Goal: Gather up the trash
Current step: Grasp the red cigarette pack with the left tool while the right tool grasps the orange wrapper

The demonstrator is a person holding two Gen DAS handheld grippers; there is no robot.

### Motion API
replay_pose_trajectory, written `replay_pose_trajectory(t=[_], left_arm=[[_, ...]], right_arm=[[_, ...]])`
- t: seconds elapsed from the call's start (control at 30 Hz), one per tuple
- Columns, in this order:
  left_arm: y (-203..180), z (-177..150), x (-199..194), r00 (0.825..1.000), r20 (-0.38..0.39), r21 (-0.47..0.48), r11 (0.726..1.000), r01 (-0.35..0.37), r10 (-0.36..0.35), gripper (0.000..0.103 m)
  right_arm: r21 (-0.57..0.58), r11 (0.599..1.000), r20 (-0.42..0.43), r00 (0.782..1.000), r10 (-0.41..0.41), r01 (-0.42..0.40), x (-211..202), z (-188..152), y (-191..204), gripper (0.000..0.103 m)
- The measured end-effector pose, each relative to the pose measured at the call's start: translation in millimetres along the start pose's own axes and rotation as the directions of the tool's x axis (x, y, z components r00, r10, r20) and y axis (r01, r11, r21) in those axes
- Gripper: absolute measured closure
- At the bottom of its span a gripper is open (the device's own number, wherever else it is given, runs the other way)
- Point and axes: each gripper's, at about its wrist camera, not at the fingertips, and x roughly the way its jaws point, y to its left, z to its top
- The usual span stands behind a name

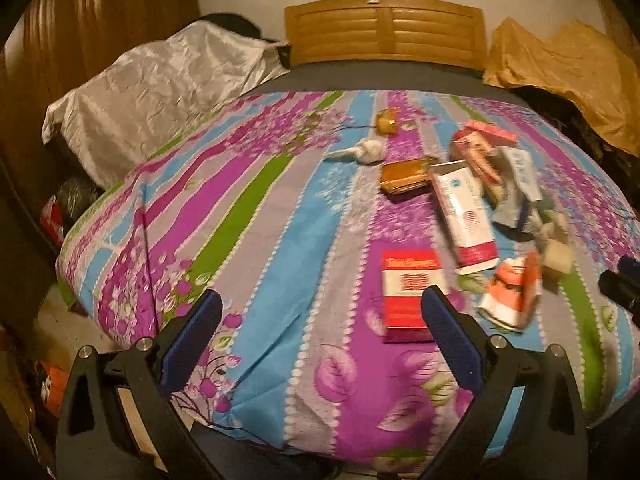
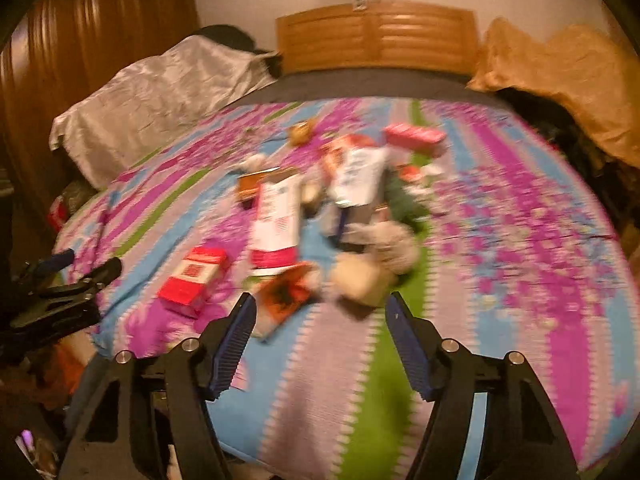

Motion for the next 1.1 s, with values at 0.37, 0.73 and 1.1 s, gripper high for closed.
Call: replay_pose_trajectory(t=[0.37,0.73,1.1], left_arm=[[26,1,21,0.999,-0.018,-0.031,0.999,-0.029,0.028,0.007],[-24,6,27,0.989,-0.011,0.049,0.988,0.148,-0.147,0.007],[-59,-12,99,0.956,-0.223,0.083,0.974,0.212,-0.19,0.031]], right_arm=[[0.073,0.997,-0.16,0.987,-0.028,0.04,91,-6,23,0.068],[0.063,0.998,-0.136,0.991,0.008,0.001,41,-24,-9,0.096],[-0.053,0.998,-0.086,0.996,-0.032,0.028,-12,-37,-8,0.096]])
